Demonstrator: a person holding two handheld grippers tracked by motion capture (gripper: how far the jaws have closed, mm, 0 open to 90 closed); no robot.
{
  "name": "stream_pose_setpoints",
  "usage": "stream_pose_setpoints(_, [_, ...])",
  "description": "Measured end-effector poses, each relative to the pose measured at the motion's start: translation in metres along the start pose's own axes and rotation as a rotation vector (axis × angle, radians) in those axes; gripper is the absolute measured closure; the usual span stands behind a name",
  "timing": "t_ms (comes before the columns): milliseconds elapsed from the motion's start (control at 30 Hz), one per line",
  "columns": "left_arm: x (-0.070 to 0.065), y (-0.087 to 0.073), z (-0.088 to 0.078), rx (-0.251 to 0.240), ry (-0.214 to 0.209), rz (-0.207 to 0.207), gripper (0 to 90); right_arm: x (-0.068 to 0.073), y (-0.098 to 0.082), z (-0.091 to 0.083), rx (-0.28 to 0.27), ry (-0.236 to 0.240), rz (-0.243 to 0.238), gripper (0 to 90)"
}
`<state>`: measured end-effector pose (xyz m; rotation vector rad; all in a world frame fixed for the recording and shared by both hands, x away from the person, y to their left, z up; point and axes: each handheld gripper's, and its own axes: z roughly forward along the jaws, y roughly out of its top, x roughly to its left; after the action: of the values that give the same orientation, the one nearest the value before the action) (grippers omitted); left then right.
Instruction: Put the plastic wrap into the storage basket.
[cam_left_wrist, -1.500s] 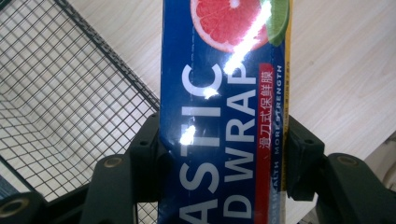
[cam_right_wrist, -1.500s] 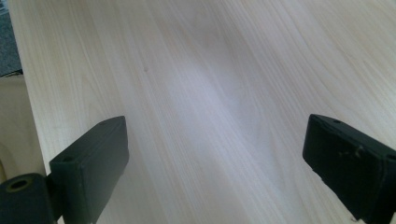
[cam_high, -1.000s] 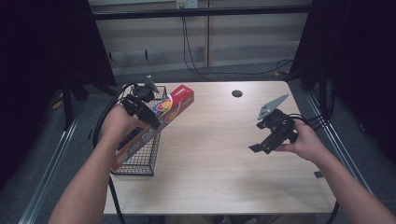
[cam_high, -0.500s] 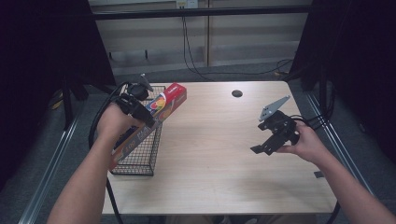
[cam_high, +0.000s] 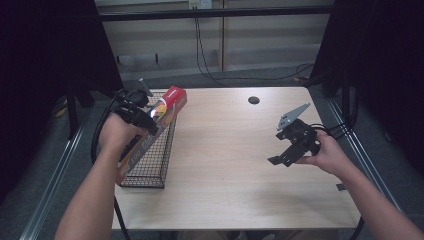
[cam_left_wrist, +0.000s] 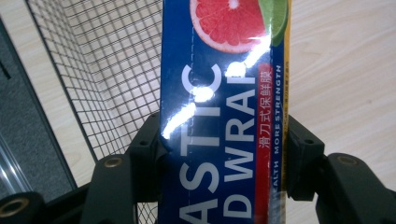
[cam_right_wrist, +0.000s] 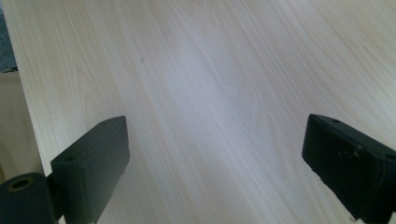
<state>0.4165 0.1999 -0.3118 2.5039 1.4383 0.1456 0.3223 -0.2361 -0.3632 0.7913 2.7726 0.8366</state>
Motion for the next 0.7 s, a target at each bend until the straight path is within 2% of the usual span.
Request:
stream_pose_setpoints(33, [0.002, -0.001, 0.001, -0.001, 0.003, -0.023, 43.9, 0.000, 0.000, 0.000, 0.002, 0.002, 0.001, 7.7])
stream_pose_setpoints(167, [0.004, -0.002, 0.003, -0.012, 0.010, -0.056, 43.9, 0.000, -0.001, -0.002, -0.001, 0.000, 0.004, 7.6])
stream_pose_setpoints(300, [0.005, -0.004, 0.006, -0.031, 0.012, -0.079, 43.9, 0.000, -0.002, -0.003, 0.002, -0.002, 0.010, 7.7])
stream_pose_setpoints(333, [0.005, -0.004, 0.006, -0.021, 0.004, -0.082, 43.9, 0.000, -0.002, -0.003, 0.002, -0.003, 0.013, 7.6])
stream_pose_setpoints(367, [0.006, -0.004, 0.007, -0.024, 0.012, -0.083, 43.9, -0.001, -0.003, -0.002, -0.004, -0.004, -0.005, 7.7])
stream_pose_setpoints(467, [0.005, -0.004, 0.009, -0.022, 0.023, -0.094, 43.9, 0.000, -0.003, -0.002, 0.001, -0.006, -0.002, 7.7])
stream_pose_setpoints(600, [0.008, -0.006, 0.011, -0.040, 0.033, -0.131, 43.8, 0.000, -0.004, -0.002, -0.001, -0.005, -0.007, 7.8])
stream_pose_setpoints(633, [0.008, -0.006, 0.012, -0.042, 0.033, -0.152, 43.9, 0.001, -0.004, -0.003, 0.001, -0.007, -0.001, 7.8])
stream_pose_setpoints(700, [0.009, -0.007, 0.013, -0.035, 0.037, -0.155, 43.9, 0.000, -0.006, -0.002, 0.001, -0.011, -0.005, 7.8])
